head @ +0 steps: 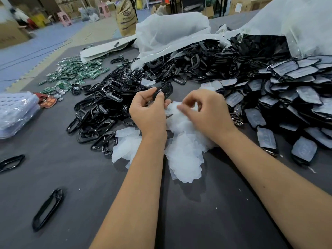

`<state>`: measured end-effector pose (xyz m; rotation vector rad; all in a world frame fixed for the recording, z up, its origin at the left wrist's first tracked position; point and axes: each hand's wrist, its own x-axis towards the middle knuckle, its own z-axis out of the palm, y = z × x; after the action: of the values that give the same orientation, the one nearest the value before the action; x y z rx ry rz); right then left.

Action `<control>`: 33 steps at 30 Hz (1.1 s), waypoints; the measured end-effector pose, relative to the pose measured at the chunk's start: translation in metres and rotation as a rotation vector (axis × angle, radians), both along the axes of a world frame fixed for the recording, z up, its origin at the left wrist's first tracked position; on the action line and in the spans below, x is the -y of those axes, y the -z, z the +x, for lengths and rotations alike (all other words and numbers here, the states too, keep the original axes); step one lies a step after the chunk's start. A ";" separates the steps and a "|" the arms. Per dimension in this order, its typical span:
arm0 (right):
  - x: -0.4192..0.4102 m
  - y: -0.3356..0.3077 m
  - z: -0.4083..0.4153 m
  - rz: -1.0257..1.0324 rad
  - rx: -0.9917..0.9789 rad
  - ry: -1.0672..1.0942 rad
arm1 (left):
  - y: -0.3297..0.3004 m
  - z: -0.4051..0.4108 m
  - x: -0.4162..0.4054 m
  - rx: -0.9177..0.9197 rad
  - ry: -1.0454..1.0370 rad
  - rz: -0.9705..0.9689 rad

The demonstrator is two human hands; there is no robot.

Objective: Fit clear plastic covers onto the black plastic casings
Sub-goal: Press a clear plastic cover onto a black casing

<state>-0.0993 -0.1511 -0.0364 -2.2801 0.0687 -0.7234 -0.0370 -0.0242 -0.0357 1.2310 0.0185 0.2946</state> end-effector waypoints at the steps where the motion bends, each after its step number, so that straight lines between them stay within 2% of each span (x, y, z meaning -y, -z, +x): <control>1: -0.004 -0.001 0.000 -0.098 -0.068 -0.060 | -0.001 0.000 0.000 -0.005 -0.008 -0.011; 4: -0.011 0.000 0.001 -0.258 -0.224 -0.127 | -0.002 0.001 0.001 -0.028 -0.023 -0.039; 10: -0.006 0.001 0.000 -0.103 -0.164 -0.155 | -0.001 0.002 0.000 -0.049 -0.022 -0.034; 12: -0.006 0.001 0.000 -0.059 -0.088 -0.163 | -0.002 0.002 0.000 -0.049 -0.020 -0.033; 15: 0.000 0.000 -0.002 0.224 0.050 -0.119 | -0.002 0.002 0.000 -0.050 -0.019 -0.031; 19: 0.011 0.000 0.001 0.727 0.042 -0.116 | -0.003 0.000 0.000 -0.052 0.032 0.012; 21: 0.014 0.000 0.003 0.843 0.022 -0.139 | -0.003 -0.002 0.001 -0.042 0.079 0.057; 26: 0.013 0.001 0.003 0.801 0.029 -0.191 | -0.003 -0.005 0.002 -0.017 0.206 0.176; 33: 0.013 0.000 0.002 0.815 0.016 -0.183 | -0.001 -0.003 0.002 -0.025 0.229 0.190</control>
<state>-0.0974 -0.1638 -0.0363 -1.4774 0.1200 -0.4903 -0.0403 -0.0258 -0.0345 1.4110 -0.1314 0.0823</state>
